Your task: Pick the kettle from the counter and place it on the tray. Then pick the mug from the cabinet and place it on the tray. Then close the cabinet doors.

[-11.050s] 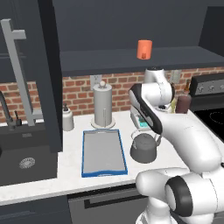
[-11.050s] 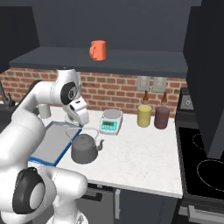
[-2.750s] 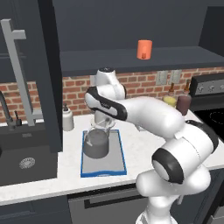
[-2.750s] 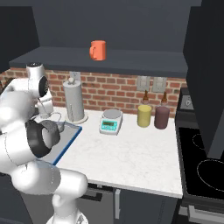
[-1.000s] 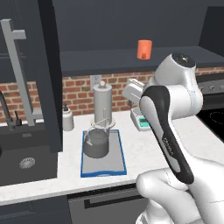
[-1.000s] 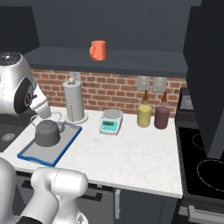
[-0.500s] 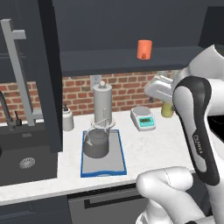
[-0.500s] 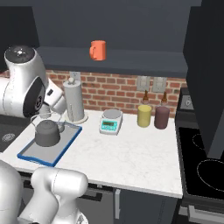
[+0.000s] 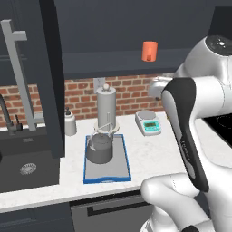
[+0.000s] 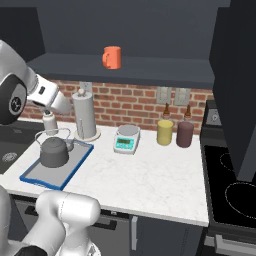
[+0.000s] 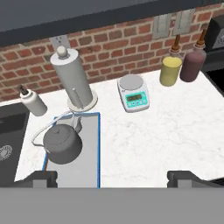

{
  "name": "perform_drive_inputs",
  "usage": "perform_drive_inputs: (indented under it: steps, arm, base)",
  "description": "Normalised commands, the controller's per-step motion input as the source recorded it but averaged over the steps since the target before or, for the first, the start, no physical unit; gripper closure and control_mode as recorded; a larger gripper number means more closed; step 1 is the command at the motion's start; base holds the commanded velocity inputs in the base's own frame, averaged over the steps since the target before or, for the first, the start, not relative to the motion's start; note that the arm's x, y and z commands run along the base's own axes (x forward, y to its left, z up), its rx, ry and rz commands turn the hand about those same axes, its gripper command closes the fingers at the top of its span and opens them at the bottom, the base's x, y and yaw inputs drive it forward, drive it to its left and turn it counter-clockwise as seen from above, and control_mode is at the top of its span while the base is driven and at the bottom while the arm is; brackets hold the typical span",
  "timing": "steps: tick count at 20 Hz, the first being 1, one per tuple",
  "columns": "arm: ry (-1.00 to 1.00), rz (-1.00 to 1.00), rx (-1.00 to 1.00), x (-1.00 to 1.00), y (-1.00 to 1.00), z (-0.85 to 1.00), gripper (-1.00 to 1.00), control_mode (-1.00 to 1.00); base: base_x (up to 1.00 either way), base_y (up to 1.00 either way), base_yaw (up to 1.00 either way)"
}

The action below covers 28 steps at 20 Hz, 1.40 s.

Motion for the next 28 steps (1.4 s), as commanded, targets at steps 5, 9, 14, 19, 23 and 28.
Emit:
perform_drive_inputs:
  steps: [5,9,14,19,23,28]
  arm:
    - [-0.11,0.00,-0.15,0.00,-0.31,0.26,-1.00,-1.00]
    - [-0.13,0.00,-0.15,0.01,-0.29,0.10,-1.00,-1.00]
    - [-0.16,0.00,-0.09,0.18,-0.15,0.00,-1.00,-1.00]
    - [-0.09,-0.01,-0.01,0.20,-0.01,0.16,-1.00,-1.00]
    - [0.00,-0.02,0.00,0.19,0.00,0.44,-1.00,-1.00]
    - [0.00,-0.01,0.00,0.28,0.00,0.32,-1.00,-1.00]
  base:
    - [0.00,0.00,0.00]
    - [0.00,0.00,0.00]
    - [0.00,0.00,0.00]
    - [0.00,0.00,0.00]
    - [0.00,0.00,0.00]
    - [0.00,0.00,0.00]
